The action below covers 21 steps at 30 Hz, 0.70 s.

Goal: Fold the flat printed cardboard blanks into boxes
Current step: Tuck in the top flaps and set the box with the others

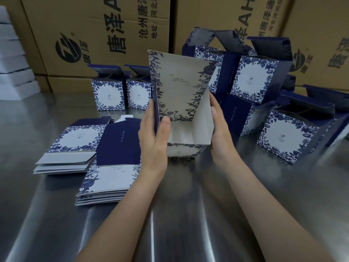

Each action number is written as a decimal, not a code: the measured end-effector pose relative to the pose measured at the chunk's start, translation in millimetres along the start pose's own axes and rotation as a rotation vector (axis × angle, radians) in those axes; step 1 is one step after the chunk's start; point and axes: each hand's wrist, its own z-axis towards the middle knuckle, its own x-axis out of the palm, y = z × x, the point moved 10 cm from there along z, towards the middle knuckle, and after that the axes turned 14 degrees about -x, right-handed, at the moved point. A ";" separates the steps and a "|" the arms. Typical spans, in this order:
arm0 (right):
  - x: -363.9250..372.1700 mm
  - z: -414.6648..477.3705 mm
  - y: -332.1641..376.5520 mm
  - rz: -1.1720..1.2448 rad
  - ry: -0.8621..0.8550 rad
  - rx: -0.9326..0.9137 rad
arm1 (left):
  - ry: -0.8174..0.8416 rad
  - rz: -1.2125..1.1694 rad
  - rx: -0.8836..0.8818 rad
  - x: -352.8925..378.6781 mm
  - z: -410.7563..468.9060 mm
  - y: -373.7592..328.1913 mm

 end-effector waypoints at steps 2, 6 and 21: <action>-1.5 0.6 -0.7 0.037 -0.009 0.012 | 0.033 -0.025 -0.036 0.0 2.9 3.6; -5.9 0.6 -2.9 0.076 -0.032 0.038 | 0.164 -0.221 -0.143 5.4 9.2 9.3; -22.4 -1.1 17.3 -0.087 -0.131 -0.131 | 0.236 -0.257 -0.163 -4.1 12.5 -6.9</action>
